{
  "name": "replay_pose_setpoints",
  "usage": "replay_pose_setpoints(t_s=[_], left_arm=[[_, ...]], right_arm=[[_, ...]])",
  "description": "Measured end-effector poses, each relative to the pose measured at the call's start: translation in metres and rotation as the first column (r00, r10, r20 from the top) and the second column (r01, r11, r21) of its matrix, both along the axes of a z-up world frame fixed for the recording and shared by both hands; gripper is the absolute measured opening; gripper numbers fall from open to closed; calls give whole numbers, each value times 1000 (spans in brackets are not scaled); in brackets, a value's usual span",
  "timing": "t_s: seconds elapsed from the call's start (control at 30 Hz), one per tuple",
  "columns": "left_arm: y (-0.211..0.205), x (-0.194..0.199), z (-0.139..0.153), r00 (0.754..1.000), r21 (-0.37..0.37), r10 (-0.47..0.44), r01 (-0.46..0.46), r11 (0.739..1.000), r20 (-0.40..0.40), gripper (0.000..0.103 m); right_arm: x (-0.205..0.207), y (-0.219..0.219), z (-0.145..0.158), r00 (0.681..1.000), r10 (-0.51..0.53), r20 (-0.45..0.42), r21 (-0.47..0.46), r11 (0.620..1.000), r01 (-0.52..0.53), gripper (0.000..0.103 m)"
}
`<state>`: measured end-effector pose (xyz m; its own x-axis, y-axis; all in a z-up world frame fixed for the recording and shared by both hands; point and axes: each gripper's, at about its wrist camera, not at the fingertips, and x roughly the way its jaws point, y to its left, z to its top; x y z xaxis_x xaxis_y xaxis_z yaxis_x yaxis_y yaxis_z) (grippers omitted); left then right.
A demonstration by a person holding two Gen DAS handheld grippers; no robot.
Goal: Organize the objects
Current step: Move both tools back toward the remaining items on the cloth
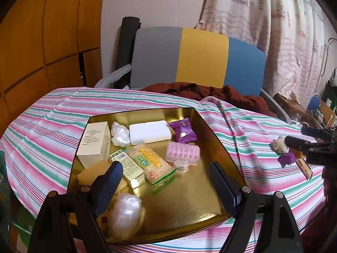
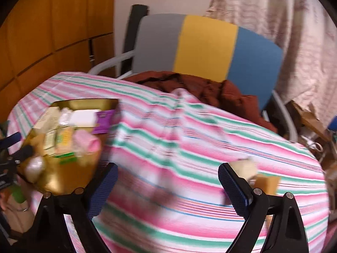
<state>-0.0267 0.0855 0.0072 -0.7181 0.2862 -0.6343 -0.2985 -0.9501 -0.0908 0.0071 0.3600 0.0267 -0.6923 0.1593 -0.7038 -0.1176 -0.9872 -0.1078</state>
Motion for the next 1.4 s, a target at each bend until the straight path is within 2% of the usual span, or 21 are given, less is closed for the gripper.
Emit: replay_pose_setpoints(t_s=[0.13, 0.23, 0.3, 0.4, 0.6, 0.83, 0.93, 1.27, 1.4], left_arm=[[3, -2, 0, 1000, 12, -7, 7, 1000, 12, 85], [9, -2, 1, 1000, 18, -18, 17, 1000, 17, 86], [14, -2, 3, 999, 15, -31, 31, 999, 21, 87], [27, -1, 9, 998, 16, -56, 56, 998, 13, 88], [71, 4, 20, 988, 8, -153, 153, 988, -1, 89], [118, 13, 21, 960, 5, -280, 280, 960, -2, 92], [133, 13, 18, 947, 4, -320, 320, 947, 23, 97], [177, 9, 12, 913, 28, -402, 401, 916, 69, 97], [191, 2, 6, 901, 38, -420, 419, 907, 110, 97]], right_arm=[[9, 45, 5, 994, -98, -53, 36, 994, 100, 99], [16, 80, -1, 977, -189, -96, 16, 981, 191, 101], [24, 109, -12, 953, -283, -108, -51, 959, 279, 101], [27, 136, -20, 929, -362, -70, -127, 927, 352, 101], [30, 139, -13, 918, -383, -106, -130, 920, 369, 103], [32, 147, -19, 907, -413, -80, -136, 906, 400, 103], [36, 155, -19, 889, -451, -76, -158, 886, 435, 103], [50, 190, -25, 823, -567, -26, -276, 795, 540, 103], [54, 198, -28, 804, -595, -10, -308, 767, 564, 103]])
